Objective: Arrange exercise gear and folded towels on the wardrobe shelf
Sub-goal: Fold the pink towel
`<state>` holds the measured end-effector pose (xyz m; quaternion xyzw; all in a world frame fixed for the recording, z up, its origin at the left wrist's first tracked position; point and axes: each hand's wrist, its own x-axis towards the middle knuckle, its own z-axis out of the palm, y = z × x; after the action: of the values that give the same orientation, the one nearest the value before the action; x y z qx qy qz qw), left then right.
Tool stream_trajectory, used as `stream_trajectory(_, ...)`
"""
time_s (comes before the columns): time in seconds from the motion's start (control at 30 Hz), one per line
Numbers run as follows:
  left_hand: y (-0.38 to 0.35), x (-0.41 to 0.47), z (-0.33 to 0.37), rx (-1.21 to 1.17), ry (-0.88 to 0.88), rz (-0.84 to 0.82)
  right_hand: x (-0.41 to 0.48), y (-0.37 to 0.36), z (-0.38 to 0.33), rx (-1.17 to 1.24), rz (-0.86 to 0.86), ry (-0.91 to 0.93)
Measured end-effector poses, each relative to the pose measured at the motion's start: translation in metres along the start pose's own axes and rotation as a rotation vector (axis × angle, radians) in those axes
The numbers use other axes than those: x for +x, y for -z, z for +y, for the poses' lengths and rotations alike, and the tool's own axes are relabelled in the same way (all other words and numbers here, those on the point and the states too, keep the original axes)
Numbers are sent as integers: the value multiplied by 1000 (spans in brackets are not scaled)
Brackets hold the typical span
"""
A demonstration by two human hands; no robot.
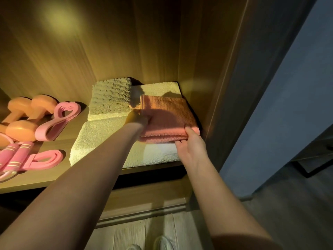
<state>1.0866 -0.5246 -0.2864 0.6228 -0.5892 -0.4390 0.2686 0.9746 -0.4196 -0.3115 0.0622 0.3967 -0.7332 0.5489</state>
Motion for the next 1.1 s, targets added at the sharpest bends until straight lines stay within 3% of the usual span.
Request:
stream_trajectory(0.2,1,-12,2,745,-216,30,-35,11,-11,-192,-39,132)
stream_trajectory(0.27,6,-28,-8,868,-261,71,-56,20,-9,-584,-14,286)
stream_trajectory(0.37,15,-43,-16,831,-521,95,-69,30,-9,-1287,-72,698)
stream_trajectory(0.47,14,-38,-6,851,-600,34,-49,12,-21,-1672,-124,919)
stream_trajectory(0.63,1,-11,9,961,-576,-99,16,-46,-40,-2124,-50,710)
stream_trajectory(0.83,-14,-6,-20,1006,-511,-188,51,-31,-22,-2414,-211,536)
stream_trajectory(1.1,-22,-7,-27,1065,-363,-156,56,-26,-17,-2493,-193,463)
